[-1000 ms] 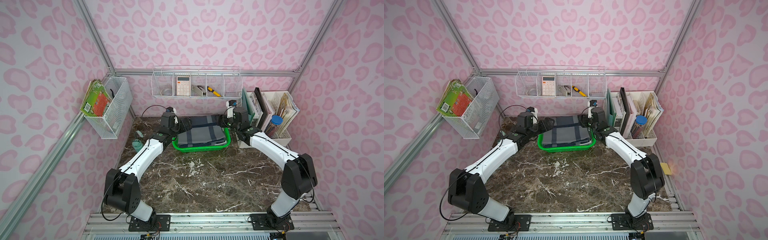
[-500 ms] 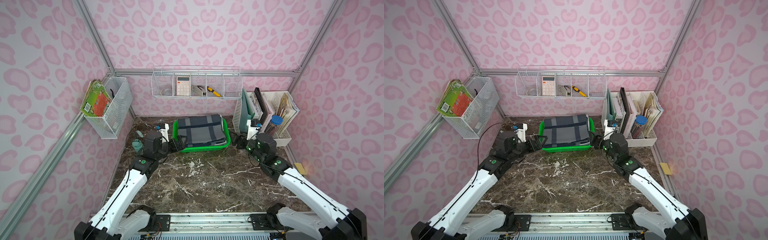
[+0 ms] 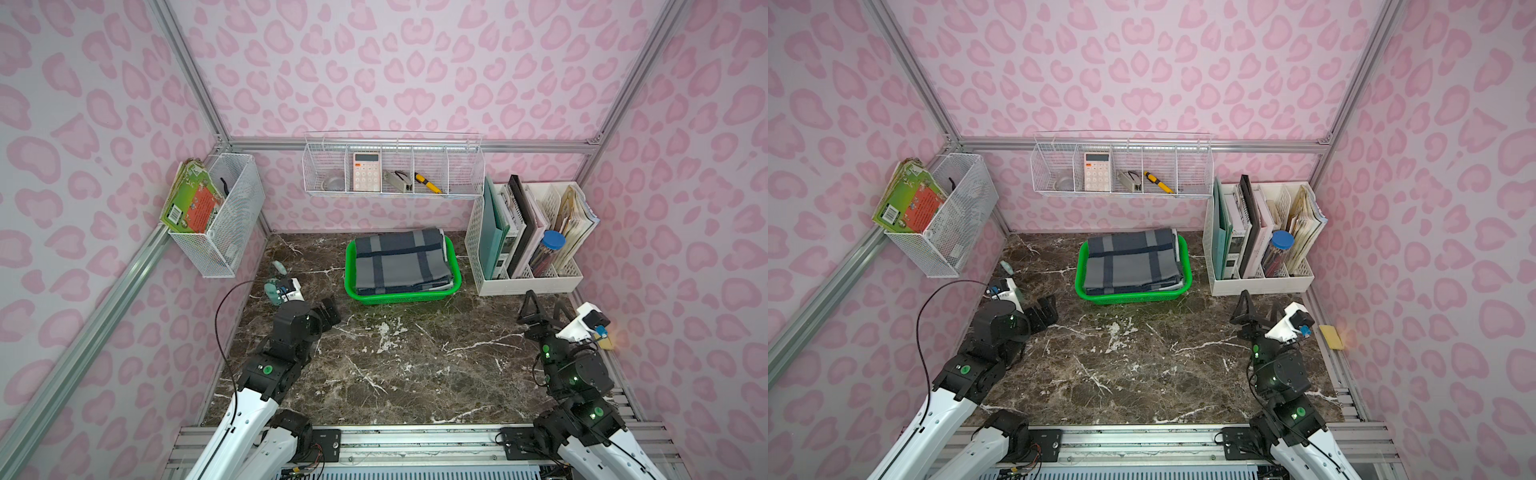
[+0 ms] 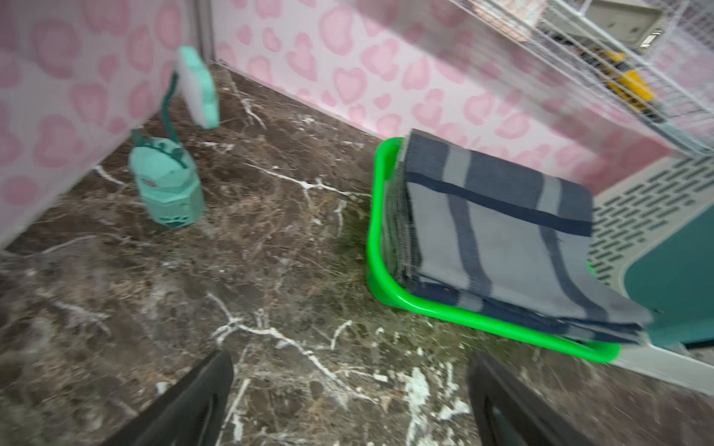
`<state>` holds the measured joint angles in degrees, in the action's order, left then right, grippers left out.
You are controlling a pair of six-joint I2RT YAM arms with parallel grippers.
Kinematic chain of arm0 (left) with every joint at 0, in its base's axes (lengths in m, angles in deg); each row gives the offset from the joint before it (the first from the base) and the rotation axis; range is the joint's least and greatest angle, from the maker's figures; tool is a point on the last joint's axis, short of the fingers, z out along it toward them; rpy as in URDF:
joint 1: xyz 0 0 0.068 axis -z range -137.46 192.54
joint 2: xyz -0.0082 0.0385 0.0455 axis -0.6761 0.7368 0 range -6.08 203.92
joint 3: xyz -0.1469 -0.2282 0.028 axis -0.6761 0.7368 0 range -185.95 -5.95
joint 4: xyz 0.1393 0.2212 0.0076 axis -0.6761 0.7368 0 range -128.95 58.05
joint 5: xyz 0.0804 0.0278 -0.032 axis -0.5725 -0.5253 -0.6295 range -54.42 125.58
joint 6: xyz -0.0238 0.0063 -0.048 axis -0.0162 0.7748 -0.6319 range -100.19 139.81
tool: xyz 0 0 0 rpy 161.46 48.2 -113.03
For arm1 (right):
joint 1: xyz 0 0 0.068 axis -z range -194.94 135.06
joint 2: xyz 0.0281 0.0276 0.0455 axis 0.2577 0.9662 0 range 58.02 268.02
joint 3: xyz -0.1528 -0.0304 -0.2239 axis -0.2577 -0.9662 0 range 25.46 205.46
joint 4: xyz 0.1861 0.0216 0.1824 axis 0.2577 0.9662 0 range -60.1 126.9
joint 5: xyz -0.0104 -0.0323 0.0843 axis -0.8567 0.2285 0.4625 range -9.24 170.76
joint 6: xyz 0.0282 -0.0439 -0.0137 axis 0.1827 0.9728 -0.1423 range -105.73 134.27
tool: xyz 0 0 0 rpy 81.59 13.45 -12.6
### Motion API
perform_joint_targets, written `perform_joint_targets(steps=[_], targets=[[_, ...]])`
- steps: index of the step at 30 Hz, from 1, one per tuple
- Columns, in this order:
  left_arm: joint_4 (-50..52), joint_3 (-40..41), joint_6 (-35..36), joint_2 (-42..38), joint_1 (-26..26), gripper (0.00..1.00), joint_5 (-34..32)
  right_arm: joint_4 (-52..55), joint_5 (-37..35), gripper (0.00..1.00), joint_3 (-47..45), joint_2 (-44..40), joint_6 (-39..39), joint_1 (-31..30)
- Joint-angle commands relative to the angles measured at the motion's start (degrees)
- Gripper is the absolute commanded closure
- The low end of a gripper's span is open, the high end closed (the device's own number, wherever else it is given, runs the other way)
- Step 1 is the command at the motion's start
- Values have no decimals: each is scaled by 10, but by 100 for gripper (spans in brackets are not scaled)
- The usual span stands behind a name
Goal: Put the folded scarf in the basket
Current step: Reset both arms
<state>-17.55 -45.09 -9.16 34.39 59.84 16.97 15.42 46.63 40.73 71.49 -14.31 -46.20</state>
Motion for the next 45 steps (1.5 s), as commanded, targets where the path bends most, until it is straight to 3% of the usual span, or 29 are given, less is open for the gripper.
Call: perform_joint_targets(steps=[1,7,12,18,23,31,35,42,45], targets=[[-52,19,35,8,0,1,-31,-57,-48,1,-23,-13,55,0],[-88,31,48,73,0,1,-92,-111,-44,1,-53,31,144,4],[-148,55,72,120,-3,1,-166,-224,-35,1,-111,34,222,12],[-244,87,136,155,-8,1,-203,-263,-12,1,-123,97,247,51],[-338,130,210,167,-25,1,-169,-306,7,1,-118,195,242,89],[-361,142,182,216,-96,1,-166,-314,21,1,-85,349,217,151],[-382,154,128,242,-142,1,-117,-356,36,1,-85,421,231,162],[-426,147,152,309,-172,1,-83,-450,38,1,-80,564,250,167],[-462,145,170,329,-176,1,-56,-431,31,1,-55,589,240,168]])
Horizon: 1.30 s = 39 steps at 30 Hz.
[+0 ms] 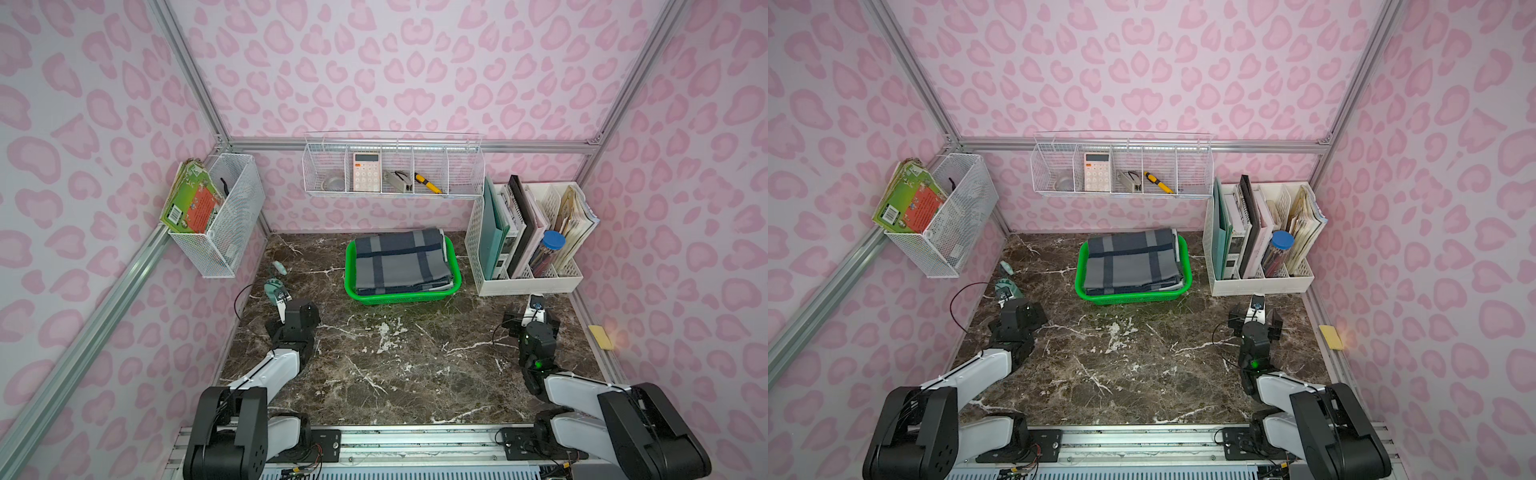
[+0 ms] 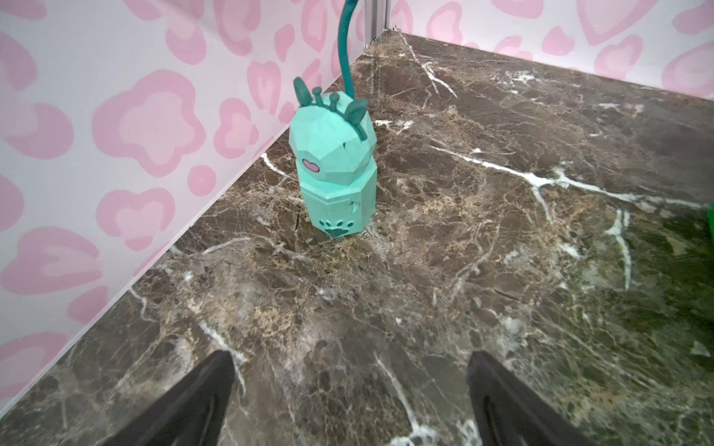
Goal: Put the folded scarf in the basket
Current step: Reset both arms
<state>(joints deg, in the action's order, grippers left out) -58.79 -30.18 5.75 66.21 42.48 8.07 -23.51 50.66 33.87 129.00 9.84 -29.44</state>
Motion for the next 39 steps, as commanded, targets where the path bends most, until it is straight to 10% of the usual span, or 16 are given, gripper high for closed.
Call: perform_joint_targets(steps=[1,14,24,28,39], targets=[[-61,-7,26,19,-4,1,40,-54,-8,1,16,23,-1,2],[-320,17,88,162,-22,1,93,-109,120,1,53,96,34,50],[-296,5,77,174,-32,1,109,-158,151,1,42,117,69,70],[-298,6,78,174,-33,1,109,-354,168,1,-9,202,41,105],[-298,7,78,174,-33,1,110,-263,192,1,23,187,13,129]])
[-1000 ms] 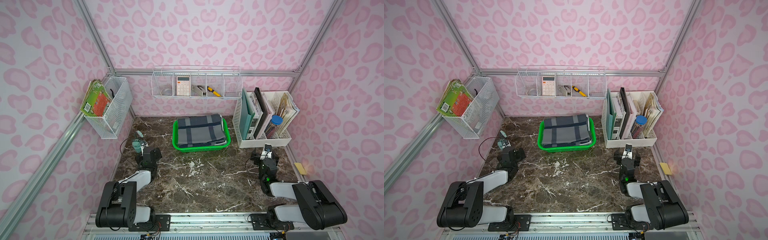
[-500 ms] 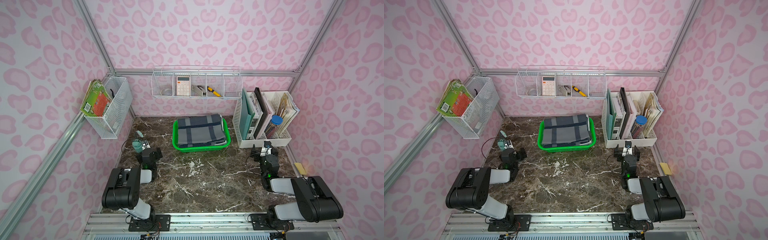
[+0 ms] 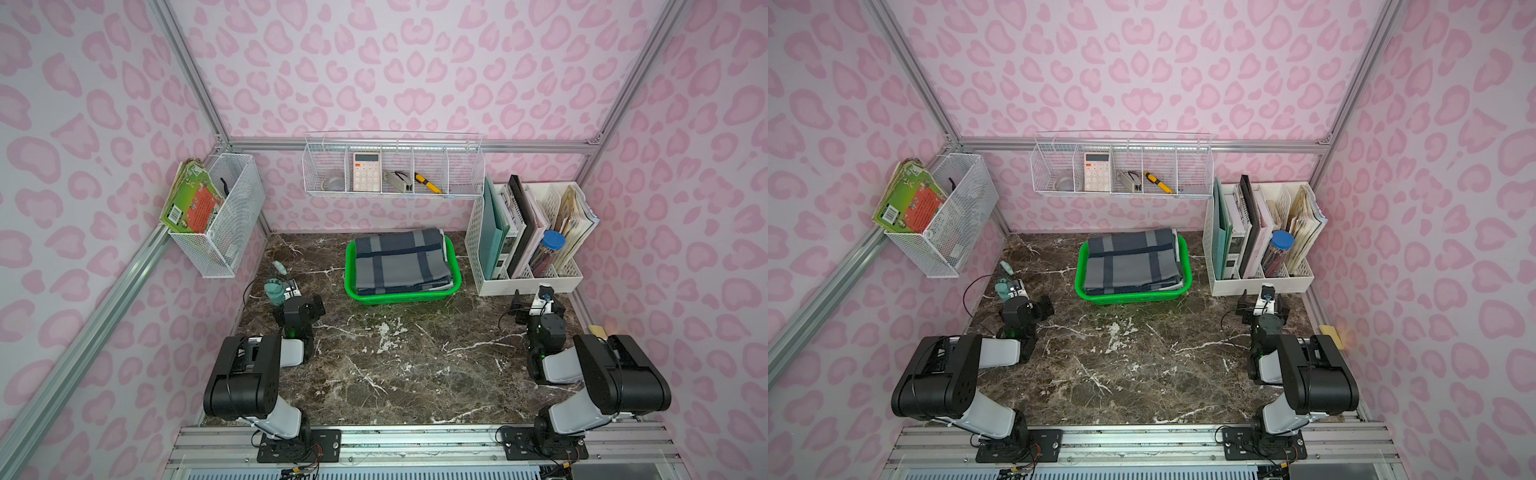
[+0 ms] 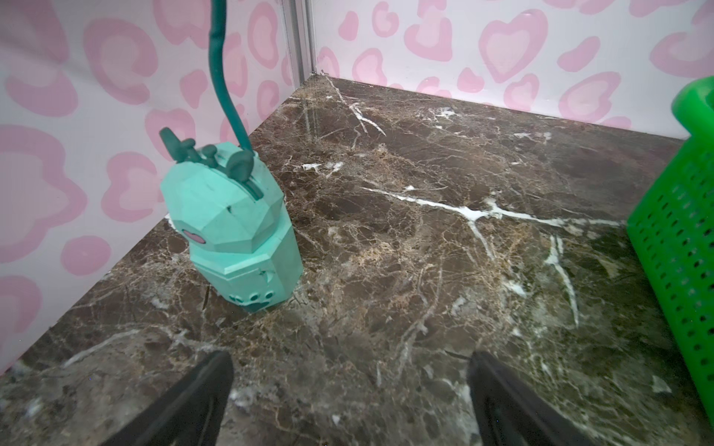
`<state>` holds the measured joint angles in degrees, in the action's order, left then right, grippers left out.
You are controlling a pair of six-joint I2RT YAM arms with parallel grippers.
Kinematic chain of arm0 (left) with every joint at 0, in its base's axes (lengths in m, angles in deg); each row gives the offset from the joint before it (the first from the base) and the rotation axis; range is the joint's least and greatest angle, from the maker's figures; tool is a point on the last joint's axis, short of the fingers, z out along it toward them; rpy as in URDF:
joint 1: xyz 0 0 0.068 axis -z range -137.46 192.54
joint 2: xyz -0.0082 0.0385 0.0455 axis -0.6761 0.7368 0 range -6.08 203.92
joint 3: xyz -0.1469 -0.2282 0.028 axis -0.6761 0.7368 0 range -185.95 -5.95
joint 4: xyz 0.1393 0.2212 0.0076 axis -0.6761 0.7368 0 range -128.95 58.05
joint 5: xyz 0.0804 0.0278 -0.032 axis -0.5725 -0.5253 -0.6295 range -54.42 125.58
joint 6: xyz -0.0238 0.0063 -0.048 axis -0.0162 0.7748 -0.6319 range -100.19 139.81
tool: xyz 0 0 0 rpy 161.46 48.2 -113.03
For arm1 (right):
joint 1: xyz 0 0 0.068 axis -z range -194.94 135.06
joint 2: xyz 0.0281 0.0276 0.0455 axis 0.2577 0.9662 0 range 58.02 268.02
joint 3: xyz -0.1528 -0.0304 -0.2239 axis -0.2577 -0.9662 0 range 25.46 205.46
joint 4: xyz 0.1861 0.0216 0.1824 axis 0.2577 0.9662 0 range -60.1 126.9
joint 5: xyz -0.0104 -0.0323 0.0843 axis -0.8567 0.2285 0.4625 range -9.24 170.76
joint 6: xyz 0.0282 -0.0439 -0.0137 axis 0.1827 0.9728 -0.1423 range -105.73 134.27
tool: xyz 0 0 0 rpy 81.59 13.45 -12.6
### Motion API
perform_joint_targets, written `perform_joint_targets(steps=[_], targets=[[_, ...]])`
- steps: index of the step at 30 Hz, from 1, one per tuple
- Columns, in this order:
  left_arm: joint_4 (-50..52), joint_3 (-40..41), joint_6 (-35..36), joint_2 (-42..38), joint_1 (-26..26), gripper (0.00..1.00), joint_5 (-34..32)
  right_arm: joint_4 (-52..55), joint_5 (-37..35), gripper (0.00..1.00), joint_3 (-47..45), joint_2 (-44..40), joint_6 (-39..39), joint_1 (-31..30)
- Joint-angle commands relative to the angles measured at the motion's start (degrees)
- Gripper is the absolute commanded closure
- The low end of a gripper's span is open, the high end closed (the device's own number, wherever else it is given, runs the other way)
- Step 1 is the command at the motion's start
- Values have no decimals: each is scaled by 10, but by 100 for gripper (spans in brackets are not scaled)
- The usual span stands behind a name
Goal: Put the folded scarf in the basket
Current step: Reset both arms
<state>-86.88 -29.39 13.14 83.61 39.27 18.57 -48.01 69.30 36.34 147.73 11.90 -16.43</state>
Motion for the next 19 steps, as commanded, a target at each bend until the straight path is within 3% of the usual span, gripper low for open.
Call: perform_joint_targets(steps=[1,19], targets=[[-15,-2,3,0,-1,1,5,-17,4,1,-1,-1,-7,-2],[-17,-2,4,0,0,1,5,-27,-11,1,-3,3,10,-19]])
